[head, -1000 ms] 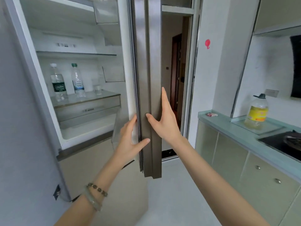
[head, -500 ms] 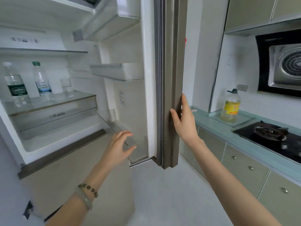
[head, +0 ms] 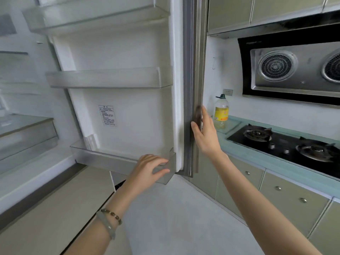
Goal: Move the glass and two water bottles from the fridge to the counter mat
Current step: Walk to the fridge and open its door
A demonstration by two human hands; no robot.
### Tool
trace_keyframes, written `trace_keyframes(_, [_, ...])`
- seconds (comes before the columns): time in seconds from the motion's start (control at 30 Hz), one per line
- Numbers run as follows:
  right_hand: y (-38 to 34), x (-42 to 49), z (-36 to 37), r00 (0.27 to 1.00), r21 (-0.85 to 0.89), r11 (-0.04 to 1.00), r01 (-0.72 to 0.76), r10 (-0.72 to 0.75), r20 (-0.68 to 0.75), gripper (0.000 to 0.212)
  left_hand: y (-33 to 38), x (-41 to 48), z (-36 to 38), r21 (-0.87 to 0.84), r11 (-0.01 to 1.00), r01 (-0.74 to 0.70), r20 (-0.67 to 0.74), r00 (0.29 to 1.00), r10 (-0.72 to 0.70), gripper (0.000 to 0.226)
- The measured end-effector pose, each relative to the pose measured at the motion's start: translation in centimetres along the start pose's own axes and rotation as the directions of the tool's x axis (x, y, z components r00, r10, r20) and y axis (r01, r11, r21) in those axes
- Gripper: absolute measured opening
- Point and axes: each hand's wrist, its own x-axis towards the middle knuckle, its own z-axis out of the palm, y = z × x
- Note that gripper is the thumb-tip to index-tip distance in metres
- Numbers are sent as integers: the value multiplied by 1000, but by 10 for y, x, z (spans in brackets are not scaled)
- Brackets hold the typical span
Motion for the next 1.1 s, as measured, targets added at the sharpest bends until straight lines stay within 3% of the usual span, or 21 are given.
trace_keyframes(0.23, [12,5,29,999,-71,997,-12,15,47,65,-46,13,2,62,997,-54,-27,998,56,52])
trace_keyframes(0.37, [18,-2,54,996,-187,982,16,2,94,65,-77,12,1,145,989,31,1,1000,-31,58])
trace_keyframes(0.47, [27,-12,75,975,-379,917,126,-45,215,59,-91,18,7,180,981,67,9,998,-69,58])
trace_keyframes(0.6, [45,-20,96,925,-478,870,121,75,371,55,-95,32,18,208,976,67,16,997,-72,59])
trace_keyframes(1.1, [56,44,109,954,-658,728,193,18,300,39,-98,58,48,310,940,144,-26,989,-143,65])
